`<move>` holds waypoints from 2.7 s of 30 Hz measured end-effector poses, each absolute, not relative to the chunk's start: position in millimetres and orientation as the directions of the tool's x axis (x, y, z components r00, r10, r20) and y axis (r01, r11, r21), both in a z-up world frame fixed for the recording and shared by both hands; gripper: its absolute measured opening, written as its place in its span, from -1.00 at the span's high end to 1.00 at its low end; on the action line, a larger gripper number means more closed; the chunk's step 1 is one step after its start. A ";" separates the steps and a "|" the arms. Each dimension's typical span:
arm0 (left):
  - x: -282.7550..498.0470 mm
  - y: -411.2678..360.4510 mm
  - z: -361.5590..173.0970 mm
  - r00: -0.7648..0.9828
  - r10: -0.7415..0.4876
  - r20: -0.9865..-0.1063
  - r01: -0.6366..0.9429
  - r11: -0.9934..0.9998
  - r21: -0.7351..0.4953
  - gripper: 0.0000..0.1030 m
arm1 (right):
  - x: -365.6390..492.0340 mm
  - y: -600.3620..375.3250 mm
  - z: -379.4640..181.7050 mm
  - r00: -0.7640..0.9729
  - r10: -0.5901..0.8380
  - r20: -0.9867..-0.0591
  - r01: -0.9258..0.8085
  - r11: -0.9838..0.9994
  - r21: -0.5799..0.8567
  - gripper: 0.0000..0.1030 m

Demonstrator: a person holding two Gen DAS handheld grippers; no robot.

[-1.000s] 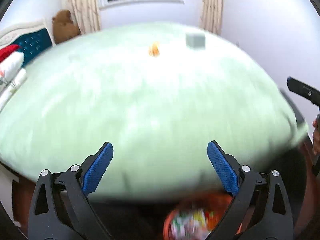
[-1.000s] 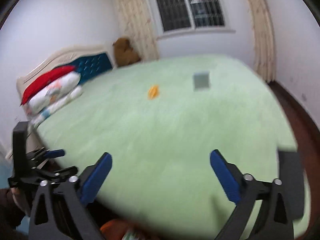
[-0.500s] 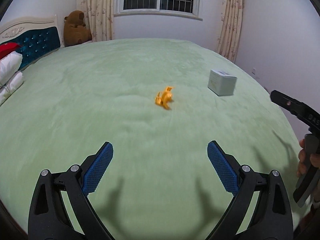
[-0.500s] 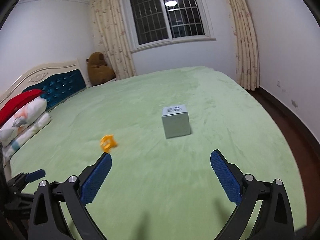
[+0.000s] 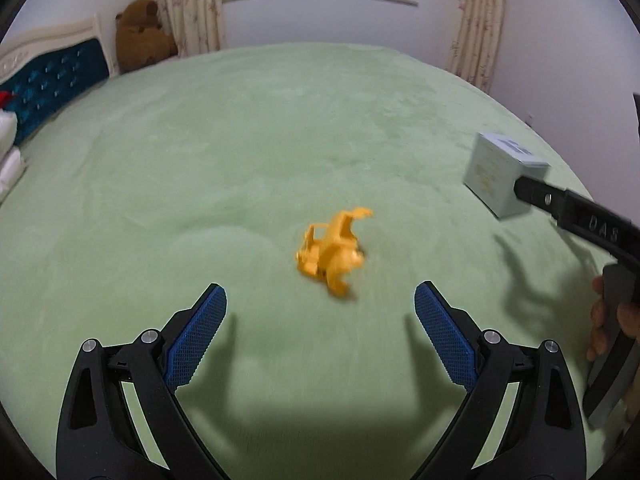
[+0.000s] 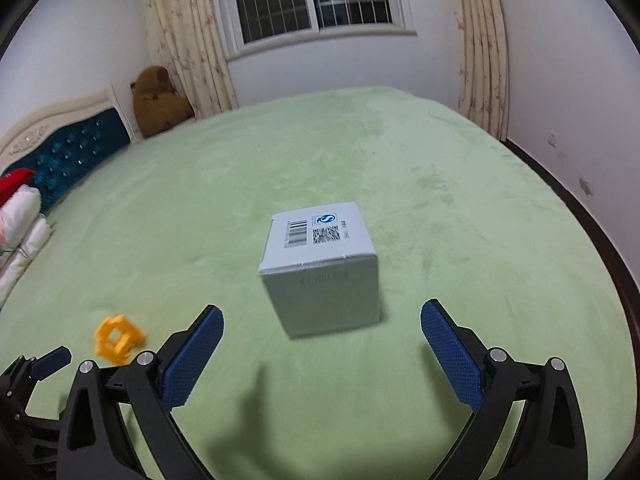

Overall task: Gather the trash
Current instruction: 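Grasp the yellow toy piece with the left tool while the right tool grasps the white box, then carry yellow piece and white box to the orange bucket and open both tools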

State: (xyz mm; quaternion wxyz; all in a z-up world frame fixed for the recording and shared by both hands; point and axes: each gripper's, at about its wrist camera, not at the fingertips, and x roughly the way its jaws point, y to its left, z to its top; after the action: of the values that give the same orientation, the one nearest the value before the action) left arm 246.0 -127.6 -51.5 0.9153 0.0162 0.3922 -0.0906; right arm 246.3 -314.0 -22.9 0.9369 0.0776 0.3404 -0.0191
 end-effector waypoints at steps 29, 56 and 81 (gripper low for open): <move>302.2 -141.0 -74.6 0.649 -0.194 -0.736 0.177 0.979 -0.101 0.25 | 293.2 -313.2 -52.8 0.713 0.046 -0.700 0.107 0.979 0.173 -0.19; 182.2 -123.6 -43.4 0.685 -0.172 -0.708 0.204 0.978 -0.041 0.26 | 135.6 -299.0 -10.2 0.747 0.051 -0.663 0.076 0.984 0.160 -0.19; 2.4 -83.4 -52.4 0.668 -0.217 -0.712 0.230 0.970 -0.079 0.26 | -80.4 -246.7 -25.6 0.759 0.182 -0.625 -0.057 0.975 0.214 -0.19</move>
State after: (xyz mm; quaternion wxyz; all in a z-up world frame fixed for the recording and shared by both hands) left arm 2.4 -83.4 -52.4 0.9132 0.0087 0.3887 -0.1223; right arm -80.4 -246.7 -25.6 0.9333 0.0912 0.3413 0.0640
